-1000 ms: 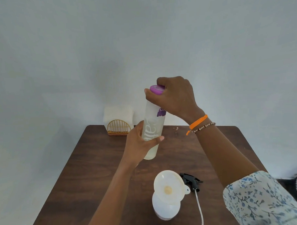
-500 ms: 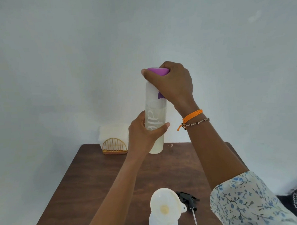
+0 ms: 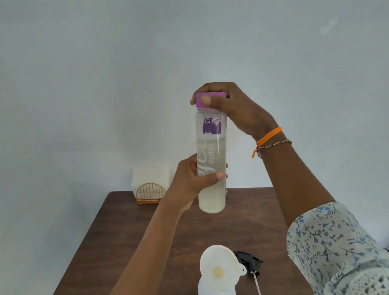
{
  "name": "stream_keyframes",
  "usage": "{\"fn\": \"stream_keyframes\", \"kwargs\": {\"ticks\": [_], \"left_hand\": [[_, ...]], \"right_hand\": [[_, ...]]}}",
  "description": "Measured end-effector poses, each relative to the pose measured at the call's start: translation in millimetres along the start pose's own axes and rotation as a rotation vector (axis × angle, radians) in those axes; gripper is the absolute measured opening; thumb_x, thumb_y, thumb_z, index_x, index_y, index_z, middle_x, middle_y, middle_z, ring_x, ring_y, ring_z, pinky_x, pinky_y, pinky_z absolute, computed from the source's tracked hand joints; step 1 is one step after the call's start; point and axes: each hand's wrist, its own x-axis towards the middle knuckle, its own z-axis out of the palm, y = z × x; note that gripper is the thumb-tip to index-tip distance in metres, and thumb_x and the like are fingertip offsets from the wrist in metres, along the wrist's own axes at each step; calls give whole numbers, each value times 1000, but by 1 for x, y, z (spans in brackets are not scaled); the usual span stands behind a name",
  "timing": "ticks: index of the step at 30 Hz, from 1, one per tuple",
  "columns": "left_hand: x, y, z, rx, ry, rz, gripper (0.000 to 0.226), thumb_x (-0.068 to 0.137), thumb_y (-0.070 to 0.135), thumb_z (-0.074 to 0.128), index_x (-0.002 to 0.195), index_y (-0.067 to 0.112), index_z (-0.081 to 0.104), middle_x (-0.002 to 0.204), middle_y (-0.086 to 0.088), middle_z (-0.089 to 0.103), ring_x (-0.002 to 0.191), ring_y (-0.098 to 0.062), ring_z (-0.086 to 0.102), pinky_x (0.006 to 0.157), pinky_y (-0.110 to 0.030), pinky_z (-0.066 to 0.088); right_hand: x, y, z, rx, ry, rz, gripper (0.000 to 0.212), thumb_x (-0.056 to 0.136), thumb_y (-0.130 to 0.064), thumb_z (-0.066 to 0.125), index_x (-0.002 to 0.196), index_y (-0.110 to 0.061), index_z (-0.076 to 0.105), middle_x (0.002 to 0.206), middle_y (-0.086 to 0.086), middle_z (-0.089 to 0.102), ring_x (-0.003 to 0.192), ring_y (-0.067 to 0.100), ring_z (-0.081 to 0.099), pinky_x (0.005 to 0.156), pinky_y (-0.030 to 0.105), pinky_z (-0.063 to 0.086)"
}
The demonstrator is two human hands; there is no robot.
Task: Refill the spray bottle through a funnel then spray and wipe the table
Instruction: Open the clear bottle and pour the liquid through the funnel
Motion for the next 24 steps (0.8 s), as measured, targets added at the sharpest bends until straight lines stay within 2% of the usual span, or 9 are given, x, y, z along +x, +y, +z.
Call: {"fn": "stream_keyframes", "kwargs": {"ticks": [3,5,7,10,12,14,17,20,24], "left_hand": [[1,0,0,10,65,13,50,54,37,78,100,24,65,97,-1,74,91,-25,70,79,-36,58],[2,1,-2,54,107,18,51,55,36,81,101,22,65,98,-1,73,91,-22,70,80,-35,58],[2,0,-4,114,138,24,43,61,26,84,99,23,65,94,4,74,88,-15,69,76,-30,58],[3,1,-4,173,170,36,38,65,19,83,97,26,64,92,9,72,84,-10,69,74,-27,57],[4,2,-4,181,185,37,38,65,21,83,96,28,63,93,9,72,84,-10,69,75,-28,57],[3,3,-4,154,188,33,39,61,25,81,96,25,64,92,7,73,84,-12,69,75,-29,58],[2,3,-5,152,192,22,39,62,24,82,96,24,64,92,6,72,84,-13,69,73,-28,57],[2,1,-5,140,213,10,42,63,25,82,101,21,63,97,1,71,88,-18,68,77,-31,57],[3,2,-1,133,230,6,41,66,21,83,101,22,62,98,0,70,90,-20,67,78,-33,56]], "right_hand": [[-4,1,-15,98,-112,33,54,80,-44,67,128,-24,52,104,2,59,101,21,52,87,38,38],[-10,-1,-22,132,-92,58,56,89,-32,58,140,-24,36,125,5,52,113,17,52,94,36,41],[-15,-9,-19,83,-14,88,53,89,-31,53,139,-26,35,131,2,46,110,9,54,92,29,45],[-16,-20,3,-143,218,153,58,78,-43,71,127,-26,45,105,-2,50,85,5,56,71,14,46],[-17,-20,12,-155,323,173,60,73,-38,76,123,-23,47,93,-3,52,79,5,57,66,13,45],[-20,-16,8,40,270,174,59,80,-26,72,131,-16,43,97,1,60,87,11,61,78,20,48],[-28,-11,-2,330,139,162,64,88,-21,60,142,-17,26,123,10,59,111,19,59,97,32,48],[-27,-11,10,189,265,179,78,77,-25,71,139,-20,24,122,9,50,109,21,59,90,31,52],[-26,-6,16,144,342,153,66,83,-16,68,135,-18,28,107,9,59,99,19,61,90,31,51]]}}
